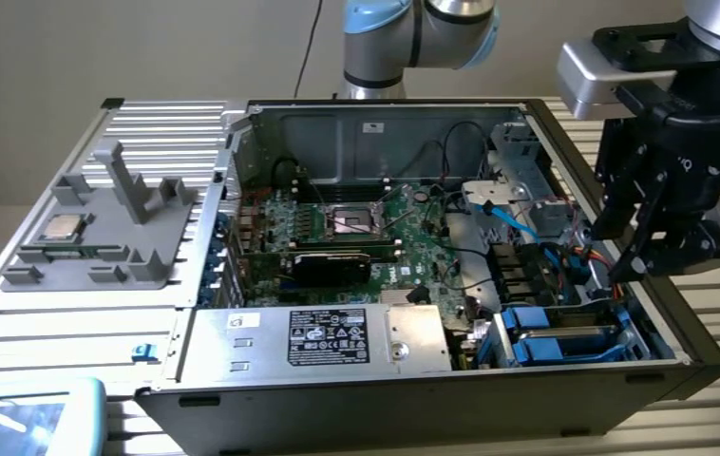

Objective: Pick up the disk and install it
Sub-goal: 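Insert the first disk wire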

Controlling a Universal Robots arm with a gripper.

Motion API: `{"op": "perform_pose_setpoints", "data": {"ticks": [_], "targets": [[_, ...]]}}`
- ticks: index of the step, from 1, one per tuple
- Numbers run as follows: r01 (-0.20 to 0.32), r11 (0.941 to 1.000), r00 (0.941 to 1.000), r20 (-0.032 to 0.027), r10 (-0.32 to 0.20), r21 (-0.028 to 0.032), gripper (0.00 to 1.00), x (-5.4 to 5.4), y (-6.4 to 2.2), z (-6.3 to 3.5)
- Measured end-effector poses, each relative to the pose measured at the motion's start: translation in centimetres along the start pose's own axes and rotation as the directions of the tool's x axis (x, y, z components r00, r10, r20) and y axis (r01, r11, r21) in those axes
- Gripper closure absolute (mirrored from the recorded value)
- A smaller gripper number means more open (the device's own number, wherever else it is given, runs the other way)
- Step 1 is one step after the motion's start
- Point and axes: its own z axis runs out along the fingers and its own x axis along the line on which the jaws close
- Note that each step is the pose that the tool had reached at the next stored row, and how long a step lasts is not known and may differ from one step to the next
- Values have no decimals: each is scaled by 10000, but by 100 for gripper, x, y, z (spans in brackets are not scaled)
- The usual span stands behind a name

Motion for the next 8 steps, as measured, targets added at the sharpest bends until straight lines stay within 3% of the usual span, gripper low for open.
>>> {"op": "perform_pose_setpoints", "data": {"ticks": [3,8], "targets": [[-8,10000,9999,107,9,-91,54,55,-20,10],[-35,9996,9993,360,45,-274,54,157,-59,27]]}}
